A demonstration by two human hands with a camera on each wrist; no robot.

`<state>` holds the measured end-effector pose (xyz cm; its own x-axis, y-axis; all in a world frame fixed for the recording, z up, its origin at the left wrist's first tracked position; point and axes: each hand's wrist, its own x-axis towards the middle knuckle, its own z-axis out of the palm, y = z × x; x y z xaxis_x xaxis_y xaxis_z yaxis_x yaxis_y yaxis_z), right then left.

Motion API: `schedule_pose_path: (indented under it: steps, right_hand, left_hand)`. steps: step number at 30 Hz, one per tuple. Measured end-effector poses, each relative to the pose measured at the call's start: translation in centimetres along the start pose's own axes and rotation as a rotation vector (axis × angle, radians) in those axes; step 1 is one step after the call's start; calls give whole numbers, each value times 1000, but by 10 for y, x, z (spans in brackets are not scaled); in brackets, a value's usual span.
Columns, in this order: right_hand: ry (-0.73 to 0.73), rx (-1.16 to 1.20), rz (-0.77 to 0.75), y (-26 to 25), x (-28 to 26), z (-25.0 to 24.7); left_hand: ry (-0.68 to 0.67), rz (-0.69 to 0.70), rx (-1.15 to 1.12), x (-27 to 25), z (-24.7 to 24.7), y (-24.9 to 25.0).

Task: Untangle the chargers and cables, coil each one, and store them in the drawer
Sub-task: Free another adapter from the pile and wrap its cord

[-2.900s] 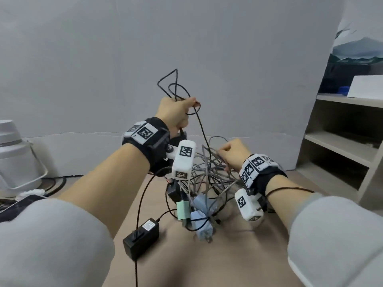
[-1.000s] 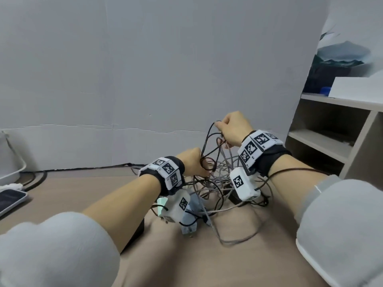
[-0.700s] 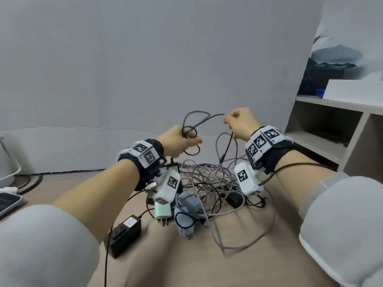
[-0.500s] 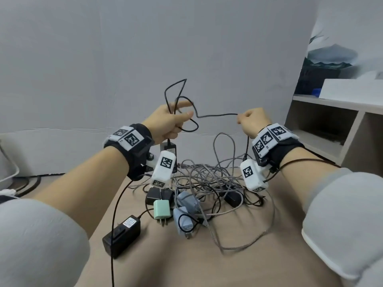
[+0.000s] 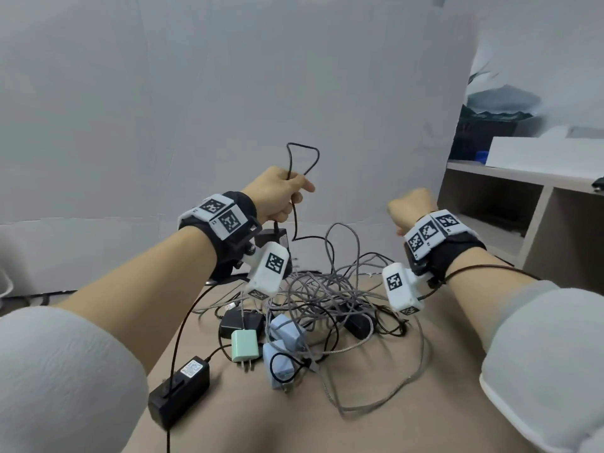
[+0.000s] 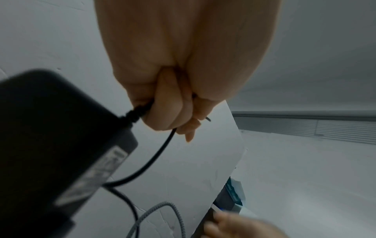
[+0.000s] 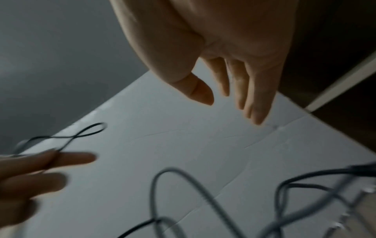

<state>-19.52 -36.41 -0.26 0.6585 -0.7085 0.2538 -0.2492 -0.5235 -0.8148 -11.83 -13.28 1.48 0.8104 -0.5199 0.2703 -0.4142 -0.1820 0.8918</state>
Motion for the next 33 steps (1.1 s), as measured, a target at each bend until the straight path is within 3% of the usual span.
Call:
schedule_pose_path:
  steps: [2,5,7,9,13,17,21,23,26,30,33]
  right_hand:
    - [-15,60,-167,-24,-8,12]
    - [-275,224,-341,-57,-36,31]
    - [-466,334,-328,-67,-50,41]
    - [-567,373,-315,-69,-61,49]
    - [-459,332,-363,-64,-63,55]
    - [-418,500,-189,-68,-59,46]
    - [-216,724,-45,-73,-52,32]
    - [-105,784,-87,-73,-43,29]
    - [-55,621,-198,-74,-36,24]
    - [-191,303,-131,-70,-40,24]
    - [-32,-48,-297,-70,-52,25]
  left_hand:
    - [-15,40,5,1,4,4]
    - [19,72,-34,1,6,14]
    - [75,62,-45,0,4,20]
    - [129,38,-47,0,1,23]
    - [128,10,-76,-1,-9,19]
    - [86,14,-108,-3,-15,14]
    - [211,99,-141,0,-19,4]
    - [261,142,-160,2,-20,-2]
    - [307,199,-108,4,-17,-8]
    - [284,208,-33,2,-14,-9]
    - [172,184,42,0,-12,-11]
